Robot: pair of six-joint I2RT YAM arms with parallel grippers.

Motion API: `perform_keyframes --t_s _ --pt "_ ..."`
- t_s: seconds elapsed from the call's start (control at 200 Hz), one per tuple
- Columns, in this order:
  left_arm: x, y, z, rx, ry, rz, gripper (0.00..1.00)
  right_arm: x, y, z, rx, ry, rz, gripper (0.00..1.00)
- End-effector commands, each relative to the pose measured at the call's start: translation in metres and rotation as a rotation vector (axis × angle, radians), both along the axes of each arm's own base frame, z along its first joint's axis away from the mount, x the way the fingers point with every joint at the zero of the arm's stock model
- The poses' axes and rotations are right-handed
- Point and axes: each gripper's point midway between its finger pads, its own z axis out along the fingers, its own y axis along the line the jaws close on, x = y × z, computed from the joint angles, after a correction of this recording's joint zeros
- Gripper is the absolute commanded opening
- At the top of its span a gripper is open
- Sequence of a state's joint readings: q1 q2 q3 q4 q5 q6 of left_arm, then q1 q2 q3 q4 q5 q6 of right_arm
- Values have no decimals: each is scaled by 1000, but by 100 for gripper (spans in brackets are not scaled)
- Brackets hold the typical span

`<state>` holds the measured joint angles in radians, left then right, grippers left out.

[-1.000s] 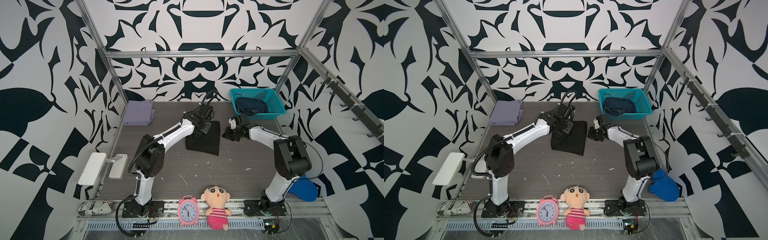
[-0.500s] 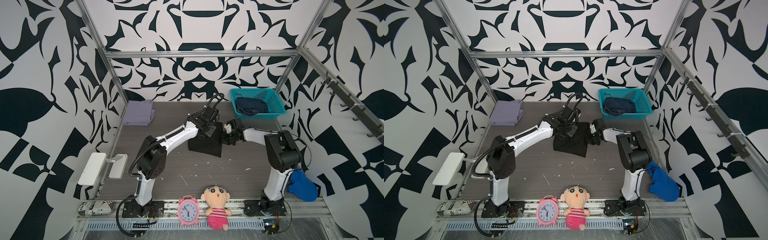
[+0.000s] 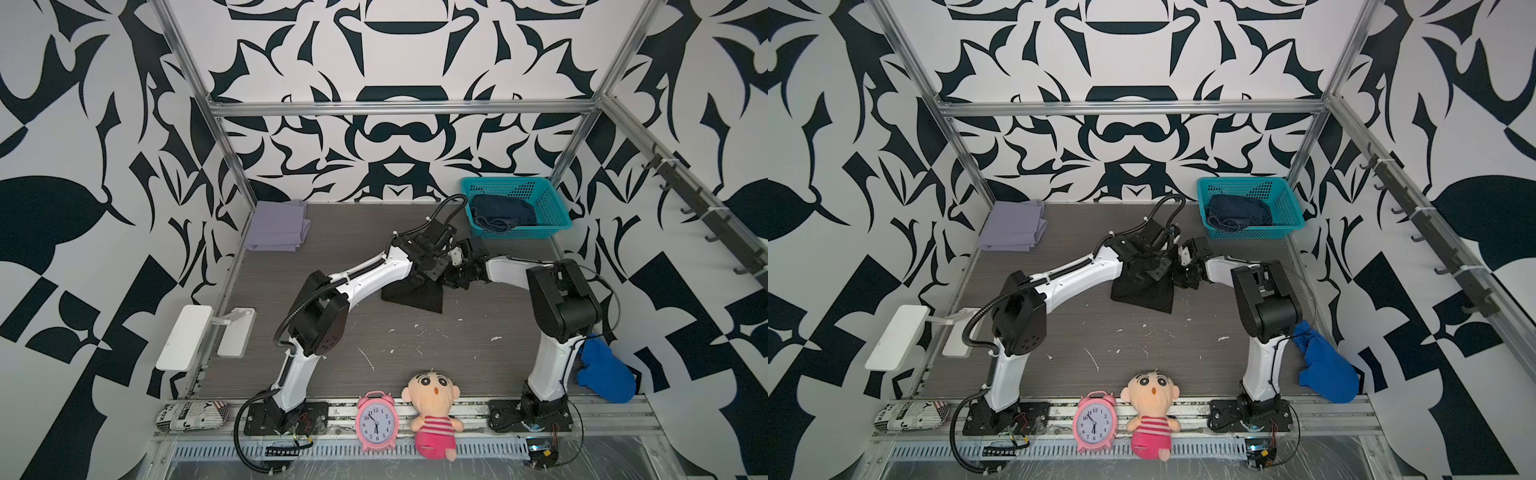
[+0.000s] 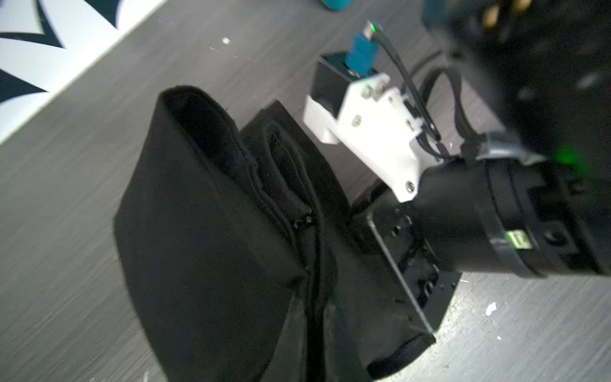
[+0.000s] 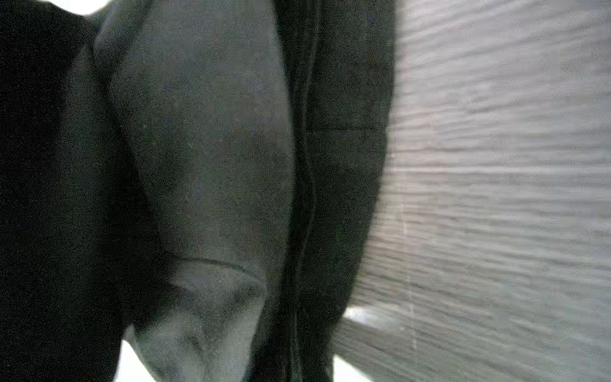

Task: Fold and stack skirts
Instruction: Fold the skirt at the center of the table, then smooth out the skirt at the center of the table.

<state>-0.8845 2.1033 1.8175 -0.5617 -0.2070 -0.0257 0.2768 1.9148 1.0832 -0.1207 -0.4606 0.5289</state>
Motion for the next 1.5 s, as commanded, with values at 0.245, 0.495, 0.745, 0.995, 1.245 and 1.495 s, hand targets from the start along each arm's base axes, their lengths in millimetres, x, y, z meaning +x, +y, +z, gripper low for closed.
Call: perform_keyframes --t_s 0.245,0.495,0.745,0.995,1.245,1.495 --pt "-3 3 -9 17 15 6 56 0 2 2 -4 4 2 10" --pt "-28 -4 96 -238 -28 -71 80 -2 1 12 -12 -15 9 10" --pt "-15 52 179 -697 -43 -65 74 -5 -2 19 -14 -23 10 10" --pt "60 96 66 -429 91 229 59 -17 -21 64 -88 -100 -1 14" --pt "66 54 19 -353 121 183 57 -22 -48 128 -126 -289 -80 19" --pt "24 32 -39 -409 206 150 52 -13 -37 155 -63 -348 -23 20"
